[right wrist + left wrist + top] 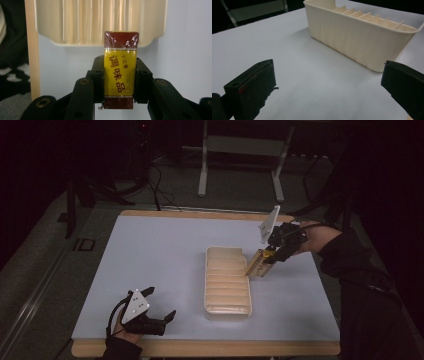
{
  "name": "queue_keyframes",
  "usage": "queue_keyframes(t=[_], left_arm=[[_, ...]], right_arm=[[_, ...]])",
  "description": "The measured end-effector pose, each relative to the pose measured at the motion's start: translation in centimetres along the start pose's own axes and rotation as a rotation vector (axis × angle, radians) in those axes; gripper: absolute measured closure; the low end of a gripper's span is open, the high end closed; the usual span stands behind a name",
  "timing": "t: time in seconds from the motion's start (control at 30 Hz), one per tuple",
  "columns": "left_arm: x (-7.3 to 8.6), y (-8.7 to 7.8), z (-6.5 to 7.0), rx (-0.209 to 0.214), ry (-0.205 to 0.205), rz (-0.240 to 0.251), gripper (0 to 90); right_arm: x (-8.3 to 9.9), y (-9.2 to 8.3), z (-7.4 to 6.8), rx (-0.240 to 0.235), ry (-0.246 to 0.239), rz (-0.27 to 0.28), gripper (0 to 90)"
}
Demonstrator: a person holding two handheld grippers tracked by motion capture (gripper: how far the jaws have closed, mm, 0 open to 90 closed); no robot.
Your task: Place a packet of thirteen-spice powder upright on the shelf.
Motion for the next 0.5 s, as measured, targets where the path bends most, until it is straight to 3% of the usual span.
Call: queue_keyframes(t=[0.3,0.5], left_arm=[[0.1,0.0,0.1,0.012,0.000,-0.007,0.0],[0.1,0.0,0.2,0.014,0.001,-0.008,0.0]], right_arm=[[-2.5,1.1,0.7,0.041,-0.051,0.122,67.9],[-3.7,2.2,0.7,0.034,-0.087,0.214,67.9]])
Point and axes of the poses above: each handheld gripper's, and its own axes: y roughly forward along the jaws, x roughly out of its underside, z roughly to its right, the point moved 9 cm from there along y, roughly forward along the jaws, and after that the axes turned 7 degrees about z, right-handed, at the moved point
